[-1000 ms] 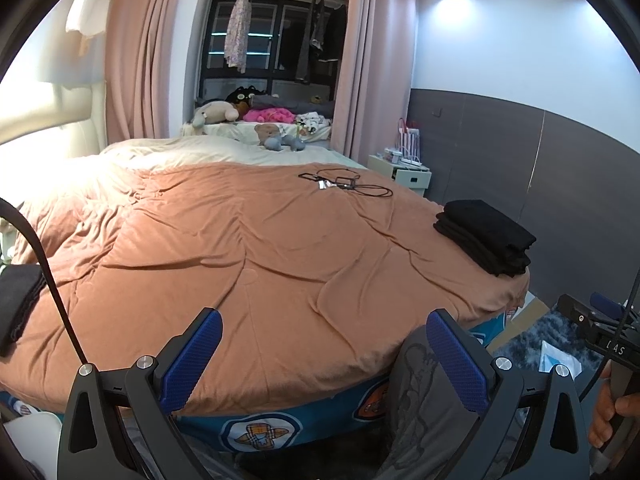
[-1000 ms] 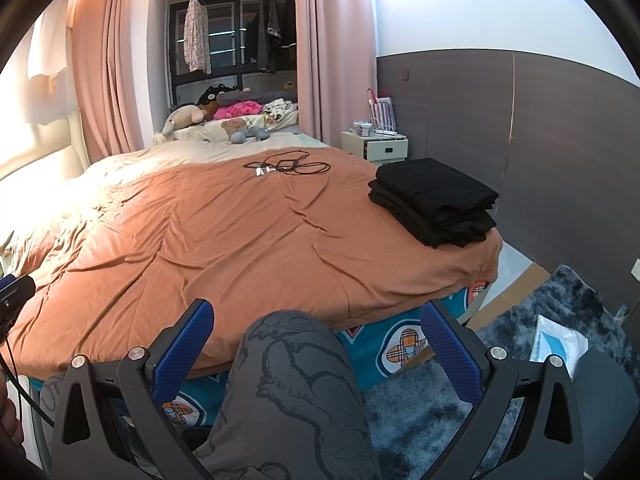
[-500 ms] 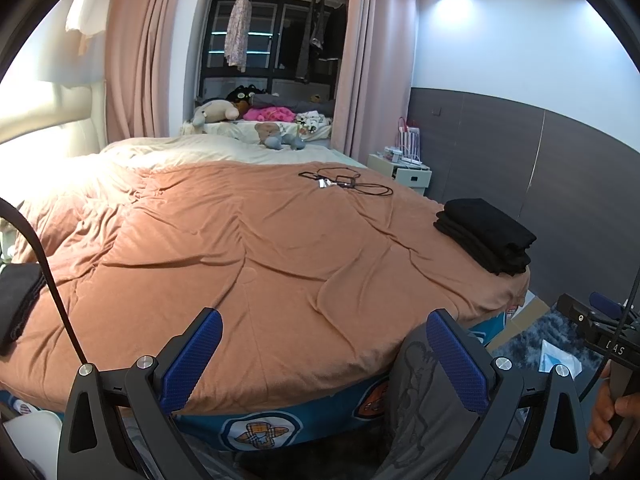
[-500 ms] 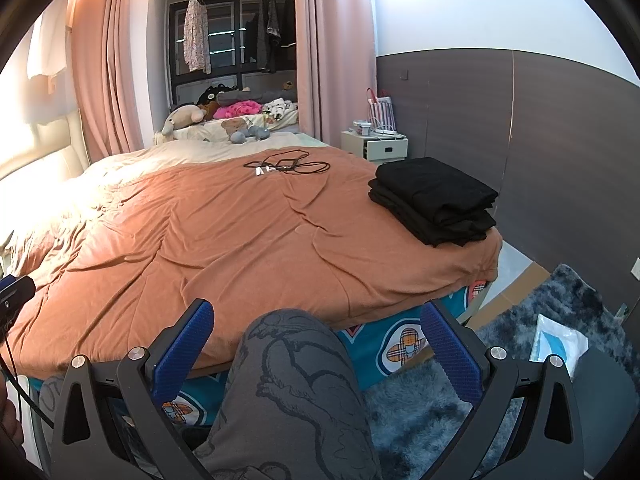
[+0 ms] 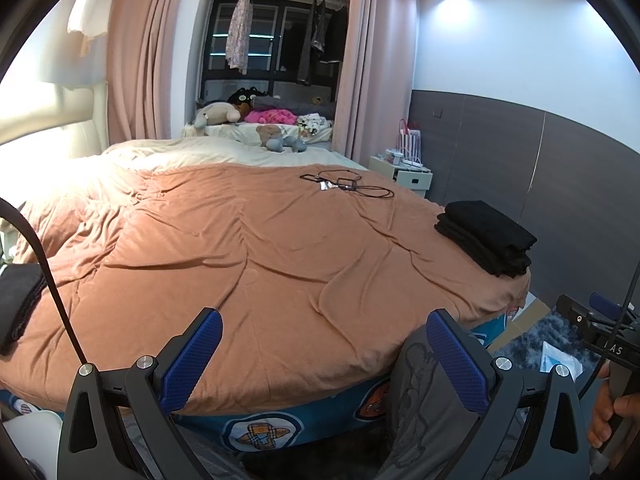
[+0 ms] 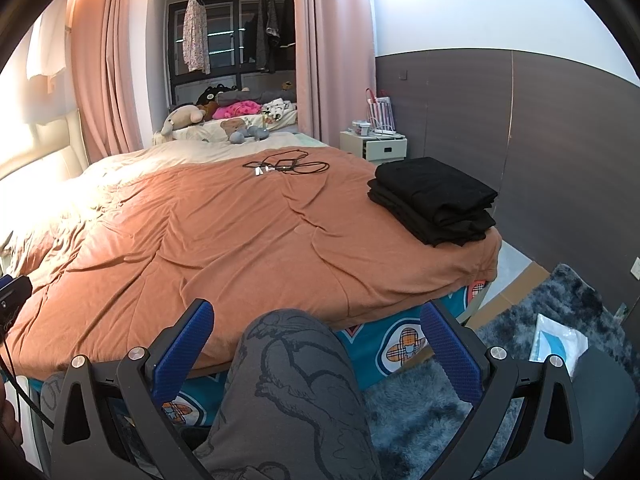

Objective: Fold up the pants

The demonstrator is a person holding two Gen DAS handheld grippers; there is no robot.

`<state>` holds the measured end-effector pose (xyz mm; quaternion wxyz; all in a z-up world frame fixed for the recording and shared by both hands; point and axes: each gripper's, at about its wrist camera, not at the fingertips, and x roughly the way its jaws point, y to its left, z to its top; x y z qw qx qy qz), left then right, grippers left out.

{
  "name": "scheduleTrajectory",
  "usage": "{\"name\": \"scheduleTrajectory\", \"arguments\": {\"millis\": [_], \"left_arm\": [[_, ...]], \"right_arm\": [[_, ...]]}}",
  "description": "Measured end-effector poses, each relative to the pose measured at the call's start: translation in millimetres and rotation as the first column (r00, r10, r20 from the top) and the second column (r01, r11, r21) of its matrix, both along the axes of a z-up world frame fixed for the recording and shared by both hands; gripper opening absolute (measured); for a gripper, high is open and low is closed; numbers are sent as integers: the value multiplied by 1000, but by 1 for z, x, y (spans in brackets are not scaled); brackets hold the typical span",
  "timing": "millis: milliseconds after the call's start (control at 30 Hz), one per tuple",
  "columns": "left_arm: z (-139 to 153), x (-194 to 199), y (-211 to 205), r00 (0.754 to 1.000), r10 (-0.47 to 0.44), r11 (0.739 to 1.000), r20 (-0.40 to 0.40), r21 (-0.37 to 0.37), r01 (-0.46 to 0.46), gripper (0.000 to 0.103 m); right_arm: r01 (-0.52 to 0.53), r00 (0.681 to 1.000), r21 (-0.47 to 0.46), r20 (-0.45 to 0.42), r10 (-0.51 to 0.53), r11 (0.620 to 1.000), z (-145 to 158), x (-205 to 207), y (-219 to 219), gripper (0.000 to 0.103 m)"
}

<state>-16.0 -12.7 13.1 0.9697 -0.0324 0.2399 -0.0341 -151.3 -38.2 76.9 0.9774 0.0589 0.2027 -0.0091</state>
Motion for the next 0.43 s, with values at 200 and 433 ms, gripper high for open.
{"name": "scheduleTrajectory", "arguments": {"millis": [200, 433], "left_arm": [[0, -1, 0, 1000, -2, 1000, 2, 0, 2, 103], [3, -7, 1, 1000, 0, 1000, 12, -2, 0, 103]], "right_arm": [[-1, 1000, -2, -1, 1, 1000, 0, -1, -1, 103], [-4, 1000, -6, 2, 4, 1000, -1, -1, -5, 103]]}}
